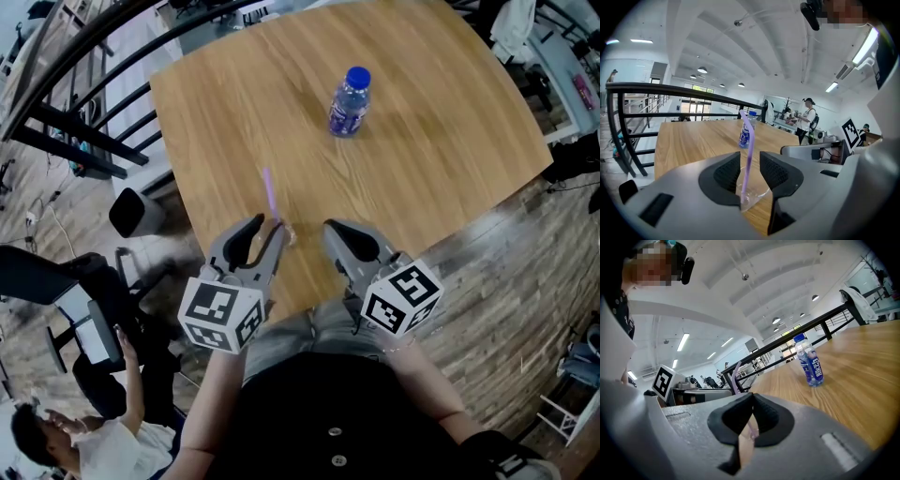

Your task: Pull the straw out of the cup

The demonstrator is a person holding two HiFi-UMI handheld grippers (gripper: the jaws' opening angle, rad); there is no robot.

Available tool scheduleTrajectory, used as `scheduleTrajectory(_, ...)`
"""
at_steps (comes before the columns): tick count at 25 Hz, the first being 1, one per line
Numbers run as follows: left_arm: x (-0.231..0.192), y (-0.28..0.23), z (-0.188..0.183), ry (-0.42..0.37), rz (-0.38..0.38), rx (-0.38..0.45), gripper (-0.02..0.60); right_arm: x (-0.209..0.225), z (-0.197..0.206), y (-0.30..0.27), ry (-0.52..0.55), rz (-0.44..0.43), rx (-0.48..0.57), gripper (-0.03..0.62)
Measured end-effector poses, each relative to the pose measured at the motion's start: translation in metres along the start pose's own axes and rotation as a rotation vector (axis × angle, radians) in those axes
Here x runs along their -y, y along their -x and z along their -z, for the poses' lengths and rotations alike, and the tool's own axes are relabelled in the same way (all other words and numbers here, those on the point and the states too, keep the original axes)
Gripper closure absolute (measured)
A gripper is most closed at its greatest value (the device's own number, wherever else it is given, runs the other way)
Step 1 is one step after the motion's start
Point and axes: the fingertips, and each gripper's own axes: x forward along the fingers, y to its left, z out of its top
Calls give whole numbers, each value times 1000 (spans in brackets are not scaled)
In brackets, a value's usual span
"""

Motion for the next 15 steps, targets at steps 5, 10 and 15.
scheduleTrajectory(5,1,-7,1,-5,29,-25,457,1,4,1,2,8,-14,595)
scheduleTrajectory(10,2,-16,1,-49,60,-65,457,-1,3,2,8,7,-14,595)
scheduleTrajectory(15,2,-19,3,-67,54,-86,498,0,2,4,6,19,-5,595)
